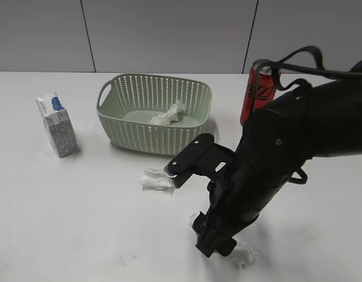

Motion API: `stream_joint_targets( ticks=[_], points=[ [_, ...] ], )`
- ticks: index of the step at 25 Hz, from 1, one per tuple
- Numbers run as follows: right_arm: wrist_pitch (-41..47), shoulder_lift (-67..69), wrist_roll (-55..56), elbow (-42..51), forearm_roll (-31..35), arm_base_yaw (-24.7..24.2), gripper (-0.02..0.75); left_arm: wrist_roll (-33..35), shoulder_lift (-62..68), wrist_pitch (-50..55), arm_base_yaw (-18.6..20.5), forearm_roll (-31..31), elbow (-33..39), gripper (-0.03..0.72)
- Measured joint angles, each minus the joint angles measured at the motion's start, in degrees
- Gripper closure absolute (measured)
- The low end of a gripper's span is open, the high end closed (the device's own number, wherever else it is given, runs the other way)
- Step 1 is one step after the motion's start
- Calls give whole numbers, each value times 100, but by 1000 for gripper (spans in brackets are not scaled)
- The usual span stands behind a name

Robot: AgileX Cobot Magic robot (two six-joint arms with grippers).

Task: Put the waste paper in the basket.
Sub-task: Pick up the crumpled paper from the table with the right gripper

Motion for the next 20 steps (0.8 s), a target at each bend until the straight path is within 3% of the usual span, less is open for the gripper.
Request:
stream_joint_targets(
  ticks=[14,17,20],
  points=[
    [-5,639,129,5,-155,1,163,0,0,0,0,0,0,97],
    [113,641,124,-2,-179,1,242,7,0,0,0,0,0,97],
    [320,641,124,-2,-186,1,414,8,0,0,0,0,0,97]
  ],
)
